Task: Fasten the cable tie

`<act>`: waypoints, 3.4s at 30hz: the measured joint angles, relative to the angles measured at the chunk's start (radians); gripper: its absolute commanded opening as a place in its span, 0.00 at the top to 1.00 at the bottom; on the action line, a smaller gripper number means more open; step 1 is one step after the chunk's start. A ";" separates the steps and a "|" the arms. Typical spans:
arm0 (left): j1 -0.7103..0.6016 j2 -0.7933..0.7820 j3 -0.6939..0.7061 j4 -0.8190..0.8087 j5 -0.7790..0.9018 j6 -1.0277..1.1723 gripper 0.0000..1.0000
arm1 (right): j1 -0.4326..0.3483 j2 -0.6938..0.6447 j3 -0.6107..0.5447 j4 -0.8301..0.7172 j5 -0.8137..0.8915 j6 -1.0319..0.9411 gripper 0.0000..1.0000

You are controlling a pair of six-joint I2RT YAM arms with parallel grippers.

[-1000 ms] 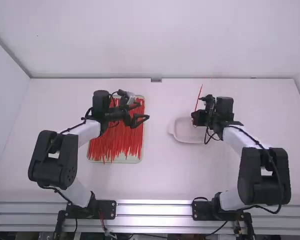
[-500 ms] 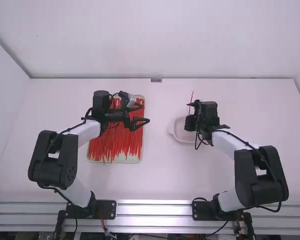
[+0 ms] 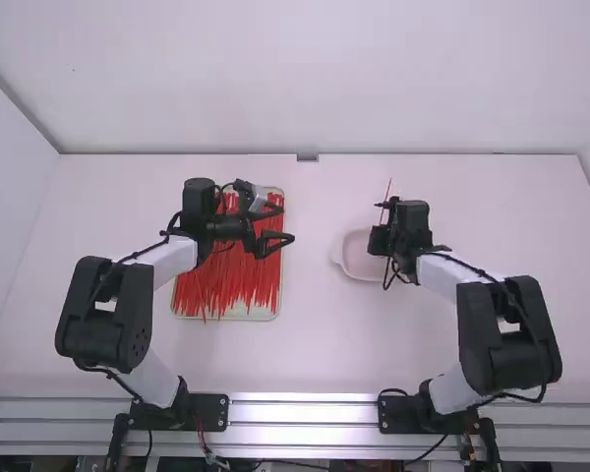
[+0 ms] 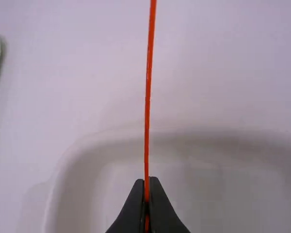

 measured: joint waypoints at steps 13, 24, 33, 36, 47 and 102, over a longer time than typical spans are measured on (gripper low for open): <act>0.001 0.000 0.000 -0.009 0.000 0.000 0.01 | 0.015 0.012 0.000 0.021 0.036 0.014 0.01; 0.070 -0.102 0.000 -0.145 -0.001 -0.030 0.01 | 0.015 -0.131 0.012 -0.221 0.034 0.061 0.02; 0.070 -0.266 0.000 -0.350 -0.086 -0.031 0.01 | 0.057 -0.278 0.058 -0.383 0.032 0.064 0.01; 0.069 -0.310 0.000 -0.407 -0.130 -0.032 0.01 | 0.082 -0.336 0.058 -0.420 0.034 0.063 0.01; 0.069 -0.388 0.000 -0.498 -0.164 -0.032 0.01 | 0.137 -0.499 0.058 -0.483 0.032 0.059 0.02; 0.088 -1.383 -0.851 -0.395 -1.076 -0.224 1.00 | -0.172 -1.488 -0.740 -0.169 0.140 -0.224 1.00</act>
